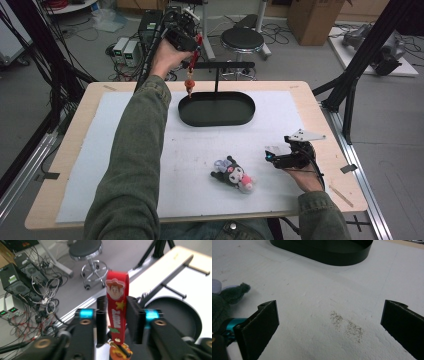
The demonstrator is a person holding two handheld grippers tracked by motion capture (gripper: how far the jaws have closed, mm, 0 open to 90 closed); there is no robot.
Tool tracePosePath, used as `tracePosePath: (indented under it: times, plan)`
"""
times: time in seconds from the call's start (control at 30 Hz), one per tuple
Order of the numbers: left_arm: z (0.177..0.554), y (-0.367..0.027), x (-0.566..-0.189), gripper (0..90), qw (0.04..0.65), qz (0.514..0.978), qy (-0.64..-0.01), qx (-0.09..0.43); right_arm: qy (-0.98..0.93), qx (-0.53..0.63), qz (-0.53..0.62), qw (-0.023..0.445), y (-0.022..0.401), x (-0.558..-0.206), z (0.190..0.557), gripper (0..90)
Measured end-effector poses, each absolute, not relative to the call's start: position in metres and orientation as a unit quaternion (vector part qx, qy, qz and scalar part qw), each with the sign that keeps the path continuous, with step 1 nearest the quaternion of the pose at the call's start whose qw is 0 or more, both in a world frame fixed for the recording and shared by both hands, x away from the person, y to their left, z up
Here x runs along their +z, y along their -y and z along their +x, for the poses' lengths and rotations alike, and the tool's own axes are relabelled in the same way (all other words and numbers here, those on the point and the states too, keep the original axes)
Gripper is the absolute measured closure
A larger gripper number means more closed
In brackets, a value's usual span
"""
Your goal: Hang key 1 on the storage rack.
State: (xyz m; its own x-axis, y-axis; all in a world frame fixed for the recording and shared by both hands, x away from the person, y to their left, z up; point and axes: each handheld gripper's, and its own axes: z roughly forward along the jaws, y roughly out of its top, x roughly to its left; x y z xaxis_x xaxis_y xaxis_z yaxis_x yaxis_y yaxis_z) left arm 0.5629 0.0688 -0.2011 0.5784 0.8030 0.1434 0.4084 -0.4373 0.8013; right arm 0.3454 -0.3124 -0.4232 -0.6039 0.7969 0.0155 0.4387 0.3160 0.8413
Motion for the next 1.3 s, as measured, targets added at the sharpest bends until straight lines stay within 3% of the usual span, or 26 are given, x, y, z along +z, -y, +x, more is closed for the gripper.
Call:
tracePosePath:
  times: [0.17, 0.27, 0.4, 0.63, 1.3]
  plan:
    - [0.554, -0.07, -0.191, 28.9, 0.435, 0.784, -0.369, 0.245, -0.787, 0.428, 0.395, 0.203, 0.313, -0.422, 0.344, 0.6]
    - [0.547, -0.071, -0.193, 10.8, 0.437, 0.786, -0.358, 0.251, -0.783, 0.433, 0.399, 0.203, 0.315, -0.421, 0.343, 0.5]
    - [0.538, -0.085, -0.203, 2.5, 0.467, 0.777, -0.339, 0.252, -0.778, 0.438, 0.402, 0.203, 0.316, -0.419, 0.342, 0.5]
    - [0.529, -0.102, -0.218, 1.7, 0.478, 0.777, -0.335, 0.235, -0.779, 0.436, 0.402, 0.205, 0.316, -0.419, 0.343, 0.6]
    - [0.49, -0.141, -0.231, 1.7, 0.478, 0.771, -0.337, 0.251, -0.776, 0.434, 0.409, 0.206, 0.316, -0.419, 0.343, 0.5]
